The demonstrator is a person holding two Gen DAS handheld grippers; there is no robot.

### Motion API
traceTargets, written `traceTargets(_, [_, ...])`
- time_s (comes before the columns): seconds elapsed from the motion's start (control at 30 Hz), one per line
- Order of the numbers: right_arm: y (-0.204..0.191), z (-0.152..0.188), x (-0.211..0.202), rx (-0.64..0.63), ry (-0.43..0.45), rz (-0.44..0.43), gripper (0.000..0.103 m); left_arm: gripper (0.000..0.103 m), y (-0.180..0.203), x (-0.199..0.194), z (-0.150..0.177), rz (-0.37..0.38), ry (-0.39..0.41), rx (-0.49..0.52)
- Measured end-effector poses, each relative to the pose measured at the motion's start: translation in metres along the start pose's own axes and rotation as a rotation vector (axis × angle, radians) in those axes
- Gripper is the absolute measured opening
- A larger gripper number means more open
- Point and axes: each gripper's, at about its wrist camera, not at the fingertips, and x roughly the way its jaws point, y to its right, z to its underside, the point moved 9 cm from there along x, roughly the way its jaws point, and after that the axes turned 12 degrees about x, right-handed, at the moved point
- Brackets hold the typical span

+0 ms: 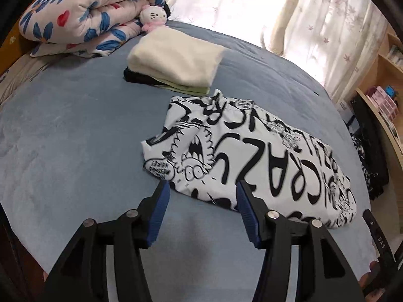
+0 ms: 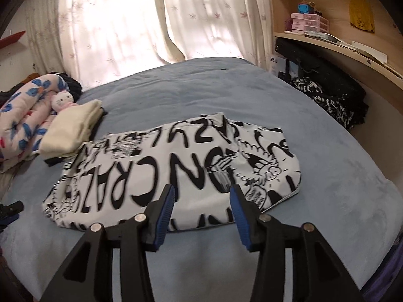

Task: Fold large clothes
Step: 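Open both tools and lift them away from the folded jacket, then move the left tool toward the folded jacket end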

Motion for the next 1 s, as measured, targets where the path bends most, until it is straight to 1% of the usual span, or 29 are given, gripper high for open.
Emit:
traceTargets(0.17, [-0.014, 0.014, -0.005, 0.002, 0.002, -0.04, 0.046, 0.057, 0.012, -0.005, 0.015, 0.045, -0.006, 0.013])
traceTargets(0.37, [-0.03, 0.034, -0.001, -0.029, -0.029, -0.065, 0.046, 0.057, 0.023, 0.005, 0.033, 0.088, -0.042, 0.016])
traceTargets(0.5, [-0.039, 0.044, 0.001, -0.05, -0.046, -0.079, 0.046, 0.057, 0.029, 0.01, 0.04, 0.113, -0.051, 0.016])
traceTargets(0.7, [-0.048, 0.057, 0.007, -0.076, -0.07, -0.09, 0.046, 0.057, 0.037, 0.027, 0.053, 0.157, -0.09, 0.011])
traceTargets(0.77, [-0.049, 0.059, 0.011, -0.08, -0.078, -0.092, 0.046, 0.057, 0.039, 0.036, 0.057, 0.182, -0.105, 0.003])
traceTargets(0.83, [-0.051, 0.062, 0.014, -0.082, -0.082, -0.098, 0.046, 0.057, 0.041, 0.046, 0.06, 0.235, -0.11, -0.024])
traceTargets(0.93, [-0.054, 0.066, 0.022, -0.088, -0.096, -0.101, 0.046, 0.057, 0.044, 0.062, 0.062, 0.377, -0.098, -0.109])
traceTargets(0.97, [-0.056, 0.068, 0.024, -0.089, -0.1, -0.103, 0.046, 0.057, 0.042, 0.068, 0.062, 0.407, -0.092, -0.132])
traceTargets(1.0, [-0.057, 0.069, 0.028, -0.091, -0.103, -0.105, 0.046, 0.057, 0.04, 0.076, 0.062, 0.417, -0.09, -0.15])
